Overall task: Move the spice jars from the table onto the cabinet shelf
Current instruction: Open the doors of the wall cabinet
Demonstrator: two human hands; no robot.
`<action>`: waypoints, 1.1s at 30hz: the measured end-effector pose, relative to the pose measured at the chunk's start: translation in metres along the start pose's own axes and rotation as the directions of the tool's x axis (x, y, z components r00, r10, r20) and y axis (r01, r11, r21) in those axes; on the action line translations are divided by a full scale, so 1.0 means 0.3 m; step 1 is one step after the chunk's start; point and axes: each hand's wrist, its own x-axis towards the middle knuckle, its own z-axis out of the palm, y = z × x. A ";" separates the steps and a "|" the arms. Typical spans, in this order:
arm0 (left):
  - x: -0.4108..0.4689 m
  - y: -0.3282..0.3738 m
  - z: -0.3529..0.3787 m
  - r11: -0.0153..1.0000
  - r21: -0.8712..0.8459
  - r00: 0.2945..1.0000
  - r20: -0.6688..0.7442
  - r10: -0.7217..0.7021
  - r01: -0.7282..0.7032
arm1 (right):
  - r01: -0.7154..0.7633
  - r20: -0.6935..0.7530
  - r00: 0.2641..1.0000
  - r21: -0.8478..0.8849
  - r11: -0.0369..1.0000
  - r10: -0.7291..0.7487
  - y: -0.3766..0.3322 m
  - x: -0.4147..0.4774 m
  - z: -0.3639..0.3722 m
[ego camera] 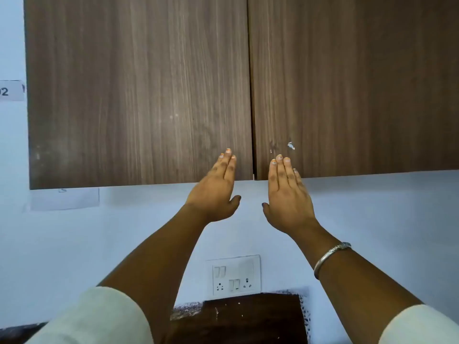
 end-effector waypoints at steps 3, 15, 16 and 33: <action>0.048 0.038 0.037 0.997 -0.060 0.998 -0.031 0.052 -0.054 | 0.019 -0.055 0.998 -0.011 1.000 -0.020 0.017 0.036 0.037; 0.183 0.175 0.178 0.806 -0.581 0.854 -0.359 -0.376 0.111 | 0.061 -0.437 0.898 -0.002 0.998 -0.056 0.049 0.138 0.223; 0.188 0.180 0.179 0.793 -0.597 0.834 -0.372 -0.406 0.120 | 0.066 -0.438 0.897 0.005 0.998 -0.057 0.056 0.147 0.222; 0.302 0.280 0.024 0.233 -0.902 0.783 0.159 -0.601 0.363 | 0.134 -0.541 0.833 -0.004 0.991 -0.115 0.119 0.131 0.137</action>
